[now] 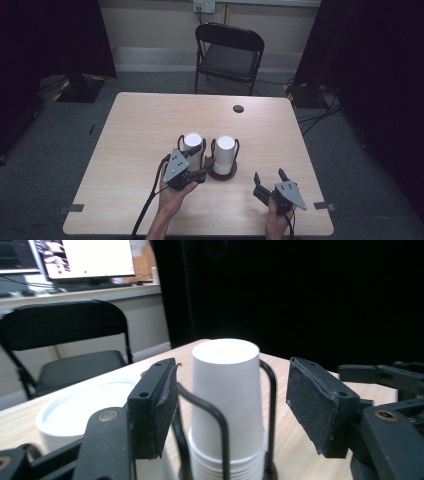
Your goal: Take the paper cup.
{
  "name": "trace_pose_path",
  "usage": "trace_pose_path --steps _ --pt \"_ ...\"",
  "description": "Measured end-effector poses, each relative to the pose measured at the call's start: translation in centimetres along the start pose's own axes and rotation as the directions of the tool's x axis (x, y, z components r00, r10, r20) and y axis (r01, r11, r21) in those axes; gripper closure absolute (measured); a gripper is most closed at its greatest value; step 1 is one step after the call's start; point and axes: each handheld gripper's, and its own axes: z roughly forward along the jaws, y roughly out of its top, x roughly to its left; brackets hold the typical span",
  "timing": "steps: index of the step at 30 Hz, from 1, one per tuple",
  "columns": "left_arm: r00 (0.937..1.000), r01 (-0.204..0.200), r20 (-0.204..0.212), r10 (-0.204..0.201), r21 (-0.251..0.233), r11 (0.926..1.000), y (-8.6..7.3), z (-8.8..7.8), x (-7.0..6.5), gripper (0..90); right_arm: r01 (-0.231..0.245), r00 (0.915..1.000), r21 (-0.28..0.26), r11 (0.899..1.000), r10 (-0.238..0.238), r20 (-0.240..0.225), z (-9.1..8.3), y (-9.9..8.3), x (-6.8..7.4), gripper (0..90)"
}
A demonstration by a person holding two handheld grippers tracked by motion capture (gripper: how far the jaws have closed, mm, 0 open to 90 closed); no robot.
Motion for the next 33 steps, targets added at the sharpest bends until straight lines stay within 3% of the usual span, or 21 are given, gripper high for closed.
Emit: trace_pose_path --steps 2,6,13,17,20,23,27,33 --pt "0.9995 0.021 0.021 -0.022 0.035 0.9992 0.2 0.3 0.1 35.9 -0.002 1.0 0.0 1.0 0.002 -0.001 0.0 0.0 0.0 14.9" --pt "0.9973 0.057 0.044 -0.058 0.025 0.9981 0.3 0.8 0.5 35.1 0.001 1.0 -0.002 1.0 -0.001 -0.002 0.0 0.0 0.0 15.2" --pt "0.9983 0.038 0.042 -0.04 0.045 0.9983 1.0 1.9 0.4 28.8 0.002 1.0 -0.002 1.0 -0.002 -0.003 0.0 0.0 0.0 15.3" --pt "0.9974 0.055 0.042 -0.058 0.077 0.9955 1.5 3.2 0.5 23.6 0.003 1.0 -0.003 1.0 -0.003 -0.007 0.0 0.0 0.0 16.8" --pt "0.998 0.045 0.04 -0.049 0.086 0.9953 1.7 3.7 0.5 22.7 0.003 1.0 -0.003 1.0 -0.003 -0.007 0.0 0.0 0.0 16.8" --pt "0.9958 0.062 0.061 -0.069 0.106 0.9924 2.0 4.7 0.6 21.4 0.003 1.0 -0.001 1.0 -0.003 -0.008 0.0 0.0 0.0 16.8" --pt "0.9973 0.055 0.043 -0.06 0.103 0.9932 2.3 5.2 0.6 20.8 0.005 0.9999 -0.002 1.0 -0.005 -0.012 0.0 0.0 0.0 16.9" --pt "0.9949 0.08 0.052 -0.086 0.112 0.9905 2.6 6.3 0.9 21.4 0.007 0.9999 0.0 1.0 -0.007 -0.012 0.0 0.0 0.0 16.9"
